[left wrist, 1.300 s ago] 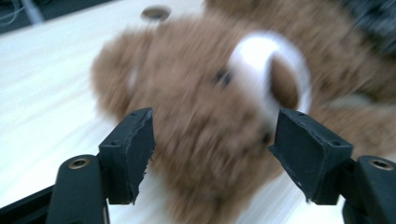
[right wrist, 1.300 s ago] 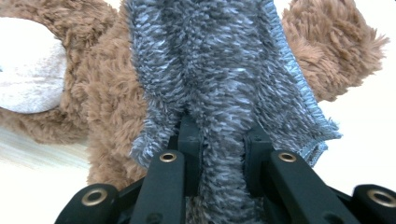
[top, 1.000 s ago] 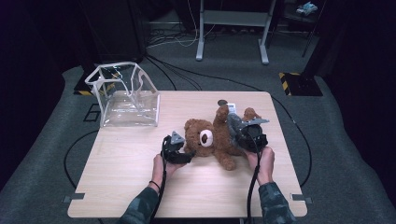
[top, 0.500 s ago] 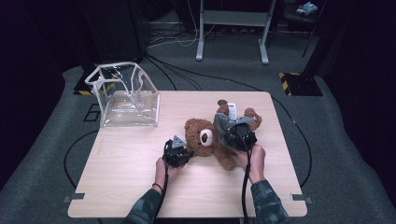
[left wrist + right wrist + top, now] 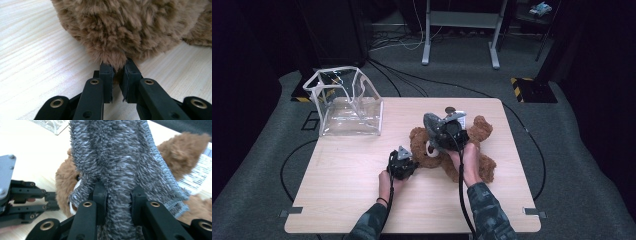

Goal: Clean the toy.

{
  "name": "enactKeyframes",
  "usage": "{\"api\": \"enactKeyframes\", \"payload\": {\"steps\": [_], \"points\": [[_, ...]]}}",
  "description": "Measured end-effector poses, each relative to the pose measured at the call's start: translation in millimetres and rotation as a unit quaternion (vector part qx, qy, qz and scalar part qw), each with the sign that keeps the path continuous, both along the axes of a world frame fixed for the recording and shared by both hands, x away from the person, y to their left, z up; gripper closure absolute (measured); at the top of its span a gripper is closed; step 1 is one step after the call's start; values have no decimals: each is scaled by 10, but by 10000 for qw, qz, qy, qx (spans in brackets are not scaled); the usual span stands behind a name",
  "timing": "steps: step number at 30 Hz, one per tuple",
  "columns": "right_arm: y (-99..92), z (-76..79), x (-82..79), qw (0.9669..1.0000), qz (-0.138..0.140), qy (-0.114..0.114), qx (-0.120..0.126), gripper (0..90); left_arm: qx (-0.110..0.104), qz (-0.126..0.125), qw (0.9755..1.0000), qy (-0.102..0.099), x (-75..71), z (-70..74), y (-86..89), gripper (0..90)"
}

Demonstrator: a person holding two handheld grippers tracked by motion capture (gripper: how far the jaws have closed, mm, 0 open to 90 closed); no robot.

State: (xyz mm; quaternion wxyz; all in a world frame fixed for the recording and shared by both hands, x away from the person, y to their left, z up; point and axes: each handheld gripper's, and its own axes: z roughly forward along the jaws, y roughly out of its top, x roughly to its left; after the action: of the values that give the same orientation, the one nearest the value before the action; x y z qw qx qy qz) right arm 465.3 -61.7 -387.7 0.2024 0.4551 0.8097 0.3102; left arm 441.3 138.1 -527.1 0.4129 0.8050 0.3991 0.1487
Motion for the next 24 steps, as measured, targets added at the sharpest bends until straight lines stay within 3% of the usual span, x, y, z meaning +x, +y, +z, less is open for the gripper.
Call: {"api": "enactKeyframes", "payload": {"steps": [5, 12, 15, 20, 24], "points": [[60, -90, 56, 9999, 8, 137, -68, 728, 16, 51, 10000, 14, 1, -6, -18, 804], [60, -70, -12, 10000, -38, -76, 38, 731, 7, 93, 10000, 23, 8, -7, -13, 809], [106, -96, -20, 9999, 127, 56, -91, 736, -14, 144, 9999, 29, 8, -9, -15, 816], [192, -118, -193, 9987, 430, 235, -103, 739, -14, 137, 9999, 47, 13, -6, -3, 819], [242, -314, -322, 9980, 533, 314, -141, 741, 25, 69, 9999, 71, 19, -1, 15, 820]]}}
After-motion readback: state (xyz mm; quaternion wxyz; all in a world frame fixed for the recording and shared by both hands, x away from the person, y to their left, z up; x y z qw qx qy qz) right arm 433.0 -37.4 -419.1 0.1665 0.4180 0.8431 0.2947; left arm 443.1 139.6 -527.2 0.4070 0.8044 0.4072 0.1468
